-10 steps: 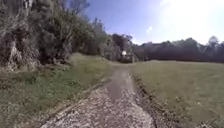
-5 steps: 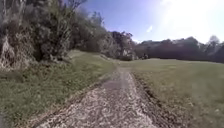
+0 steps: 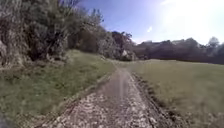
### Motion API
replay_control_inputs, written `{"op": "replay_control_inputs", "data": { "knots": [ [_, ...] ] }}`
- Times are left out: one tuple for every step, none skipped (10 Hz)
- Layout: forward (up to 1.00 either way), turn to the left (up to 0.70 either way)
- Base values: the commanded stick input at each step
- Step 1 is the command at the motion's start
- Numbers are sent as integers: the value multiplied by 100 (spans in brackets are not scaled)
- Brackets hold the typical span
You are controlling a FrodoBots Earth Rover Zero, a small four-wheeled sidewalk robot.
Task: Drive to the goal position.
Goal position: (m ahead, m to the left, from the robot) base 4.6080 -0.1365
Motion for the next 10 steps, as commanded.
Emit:
{"op": "replay_control_inputs", "data": {
  "knots": [
    [70,0],
    [70,0],
    [70,0],
    [70,0],
    [70,0],
    [70,0],
    [70,0],
    [70,0],
    [70,0],
    [70,0]
  ]
}}
